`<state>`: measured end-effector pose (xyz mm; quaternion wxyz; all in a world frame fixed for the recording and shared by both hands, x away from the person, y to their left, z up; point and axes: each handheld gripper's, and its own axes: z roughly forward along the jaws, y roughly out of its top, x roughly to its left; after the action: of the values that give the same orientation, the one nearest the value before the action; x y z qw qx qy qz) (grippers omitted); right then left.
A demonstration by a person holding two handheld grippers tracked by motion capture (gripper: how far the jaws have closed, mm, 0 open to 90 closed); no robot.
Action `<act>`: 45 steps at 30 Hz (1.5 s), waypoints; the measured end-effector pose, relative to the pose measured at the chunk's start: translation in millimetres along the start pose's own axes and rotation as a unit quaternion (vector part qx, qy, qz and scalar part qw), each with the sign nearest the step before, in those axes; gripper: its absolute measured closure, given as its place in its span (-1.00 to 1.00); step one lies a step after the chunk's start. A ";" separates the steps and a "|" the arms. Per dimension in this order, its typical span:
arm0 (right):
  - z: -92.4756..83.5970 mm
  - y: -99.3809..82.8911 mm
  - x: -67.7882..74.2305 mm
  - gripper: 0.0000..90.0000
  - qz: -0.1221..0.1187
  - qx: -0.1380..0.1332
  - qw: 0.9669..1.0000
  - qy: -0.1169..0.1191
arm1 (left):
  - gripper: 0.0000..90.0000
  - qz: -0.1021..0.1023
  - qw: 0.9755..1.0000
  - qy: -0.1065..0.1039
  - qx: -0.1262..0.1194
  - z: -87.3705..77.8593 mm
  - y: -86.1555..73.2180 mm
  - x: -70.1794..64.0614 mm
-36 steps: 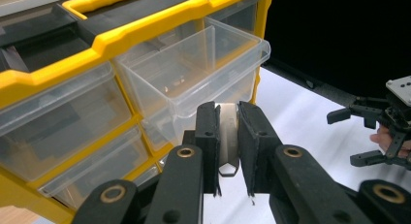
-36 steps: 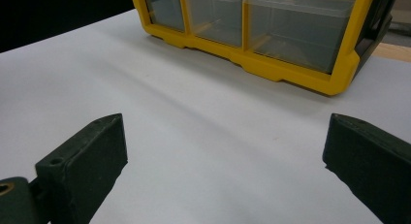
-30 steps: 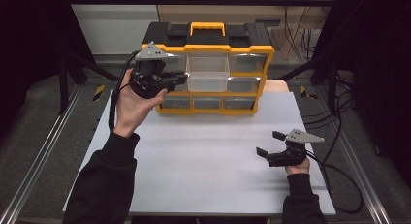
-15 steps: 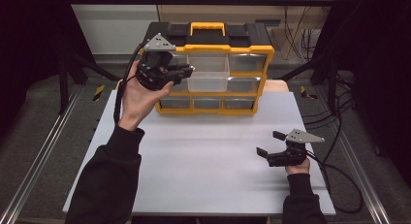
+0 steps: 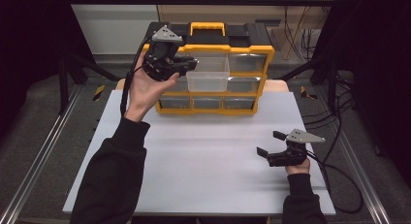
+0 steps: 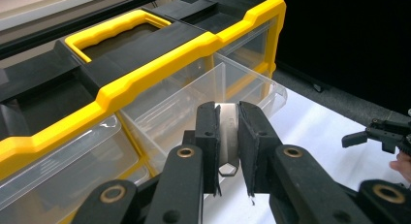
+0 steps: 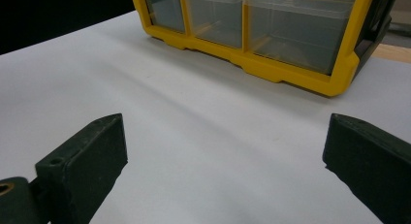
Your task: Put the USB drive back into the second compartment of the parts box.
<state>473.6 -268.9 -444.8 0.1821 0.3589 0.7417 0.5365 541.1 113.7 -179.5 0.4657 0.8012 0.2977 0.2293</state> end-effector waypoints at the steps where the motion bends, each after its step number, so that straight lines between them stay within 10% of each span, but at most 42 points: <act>1: 0.1 0.0 0.1 -0.94 0.001 0.000 1.000 0.000 | 0.76 0.000 1.000 0.000 0.000 1.3 0.5 0.5; 45: -0.2 -0.1 0.1 -0.94 0.000 -0.001 1.000 0.001 | 0.76 -0.005 0.999 0.012 0.030 58.0 -3.8 18.6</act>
<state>473.4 -269.0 -444.8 0.1818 0.3584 0.7415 0.5373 590.8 92.7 -207.9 0.4391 0.8104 0.3142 0.2273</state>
